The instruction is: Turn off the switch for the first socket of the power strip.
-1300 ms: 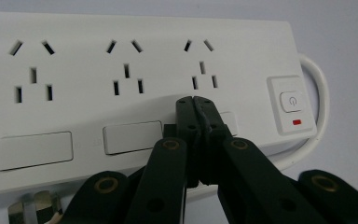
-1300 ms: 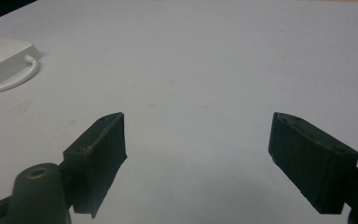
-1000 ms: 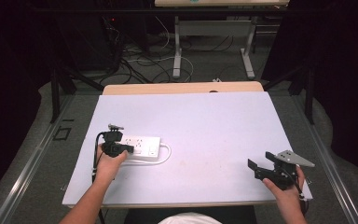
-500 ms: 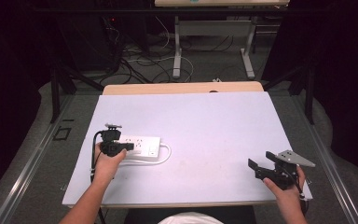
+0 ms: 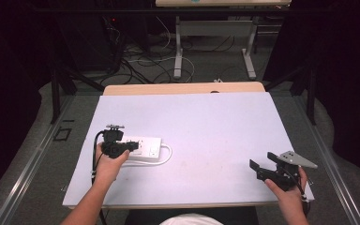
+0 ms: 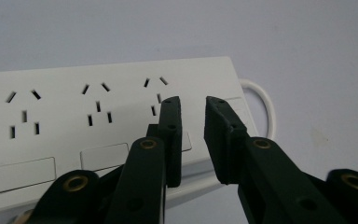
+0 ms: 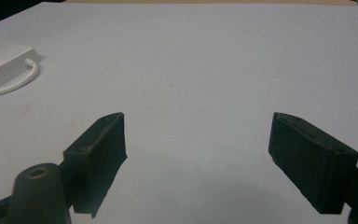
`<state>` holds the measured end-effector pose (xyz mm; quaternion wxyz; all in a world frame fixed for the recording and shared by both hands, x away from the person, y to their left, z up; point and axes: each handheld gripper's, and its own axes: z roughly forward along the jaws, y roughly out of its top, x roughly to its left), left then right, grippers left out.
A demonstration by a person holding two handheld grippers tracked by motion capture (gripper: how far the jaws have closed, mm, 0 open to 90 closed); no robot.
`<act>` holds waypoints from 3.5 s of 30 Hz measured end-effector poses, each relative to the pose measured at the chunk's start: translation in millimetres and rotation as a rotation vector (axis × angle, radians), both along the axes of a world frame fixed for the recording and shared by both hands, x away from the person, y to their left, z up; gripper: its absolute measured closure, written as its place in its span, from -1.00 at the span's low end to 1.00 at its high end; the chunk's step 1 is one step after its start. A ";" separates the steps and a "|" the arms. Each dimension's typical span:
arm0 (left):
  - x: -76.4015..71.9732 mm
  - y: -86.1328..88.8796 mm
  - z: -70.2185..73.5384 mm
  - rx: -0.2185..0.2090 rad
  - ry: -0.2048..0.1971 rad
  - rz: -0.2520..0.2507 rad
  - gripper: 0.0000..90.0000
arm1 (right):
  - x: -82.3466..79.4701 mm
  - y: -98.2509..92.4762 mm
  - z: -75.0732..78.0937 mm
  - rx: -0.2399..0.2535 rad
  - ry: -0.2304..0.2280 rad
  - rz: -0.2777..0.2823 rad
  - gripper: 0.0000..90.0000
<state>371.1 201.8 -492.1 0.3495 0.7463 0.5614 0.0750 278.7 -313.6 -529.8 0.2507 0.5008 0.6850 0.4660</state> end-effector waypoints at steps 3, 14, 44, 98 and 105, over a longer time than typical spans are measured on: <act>-2.0 -0.1 1.9 0.000 -0.012 -0.018 0.58 | -0.5 0.1 0.9 -0.003 0.003 0.002 -0.59; -9.6 -0.6 6.6 0.014 -0.079 -0.019 0.34 | 2.2 2.5 0.3 0.001 -0.001 0.007 -0.59; -26.7 4.9 22.1 0.040 -0.228 -0.009 -0.32 | 1.8 1.9 0.3 0.006 -0.003 0.009 -0.59; -70.4 69.7 -9.0 -0.074 -0.288 0.127 -0.99 | 1.1 1.6 1.0 0.006 -0.006 0.003 -0.59; -73.7 78.1 -19.7 -0.097 -0.290 0.148 -0.99 | 1.0 1.5 1.1 0.004 -0.001 0.002 -0.59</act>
